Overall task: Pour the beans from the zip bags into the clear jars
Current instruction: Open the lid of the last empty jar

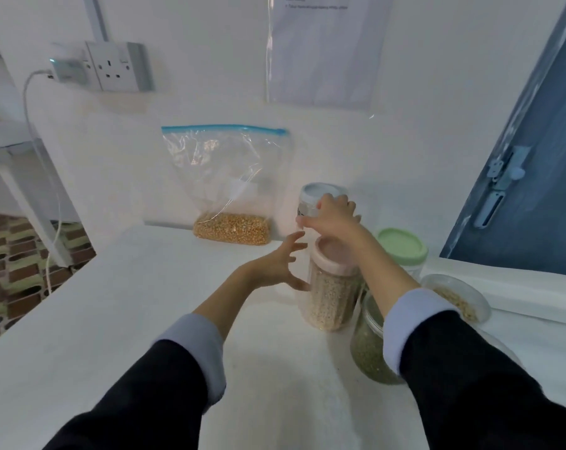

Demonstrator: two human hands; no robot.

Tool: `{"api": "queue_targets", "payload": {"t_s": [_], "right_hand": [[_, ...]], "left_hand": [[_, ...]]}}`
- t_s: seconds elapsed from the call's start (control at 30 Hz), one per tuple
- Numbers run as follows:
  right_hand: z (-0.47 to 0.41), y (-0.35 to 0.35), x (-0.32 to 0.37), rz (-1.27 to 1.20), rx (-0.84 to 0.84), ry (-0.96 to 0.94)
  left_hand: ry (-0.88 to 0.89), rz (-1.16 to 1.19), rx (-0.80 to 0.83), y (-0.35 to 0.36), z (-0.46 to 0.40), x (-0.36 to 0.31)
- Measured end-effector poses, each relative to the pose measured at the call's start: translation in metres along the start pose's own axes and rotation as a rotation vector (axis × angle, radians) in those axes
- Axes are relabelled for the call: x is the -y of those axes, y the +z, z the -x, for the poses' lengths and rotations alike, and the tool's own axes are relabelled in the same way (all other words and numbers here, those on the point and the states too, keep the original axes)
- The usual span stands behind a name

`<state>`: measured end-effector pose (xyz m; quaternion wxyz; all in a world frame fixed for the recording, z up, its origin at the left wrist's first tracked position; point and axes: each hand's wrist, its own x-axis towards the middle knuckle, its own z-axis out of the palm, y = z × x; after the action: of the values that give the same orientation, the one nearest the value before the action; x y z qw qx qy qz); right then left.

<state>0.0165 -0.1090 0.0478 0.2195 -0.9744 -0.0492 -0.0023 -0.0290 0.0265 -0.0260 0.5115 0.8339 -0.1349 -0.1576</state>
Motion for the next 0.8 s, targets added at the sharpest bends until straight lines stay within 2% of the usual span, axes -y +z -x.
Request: {"api": "queue_targets", "payload": {"t_s": [0.17,0.3,0.37,0.67,0.8], "right_hand": [[-0.056,0.007,0.013,0.073,-0.064,0.008],[-0.087,0.014,0.008,0.155,0.022,0.1],[-0.099,0.017,0.006,0.151,0.033,0.126],[-0.103,0.021,0.027,0.169,-0.032,0.121],[-0.078,0.026,0.049,0.17,0.019,-0.003]], "left_hand": [[-0.007,0.016,-0.202,-0.03,-0.018,0.001],[0.038,0.116,-0.485,-0.043,-0.031,0.002],[0.041,0.158,-0.555,-0.052,-0.035,0.003],[0.022,0.159,-0.53,-0.066,-0.031,0.027],[0.047,0.097,-0.534,-0.059,-0.023,0.043]]}}
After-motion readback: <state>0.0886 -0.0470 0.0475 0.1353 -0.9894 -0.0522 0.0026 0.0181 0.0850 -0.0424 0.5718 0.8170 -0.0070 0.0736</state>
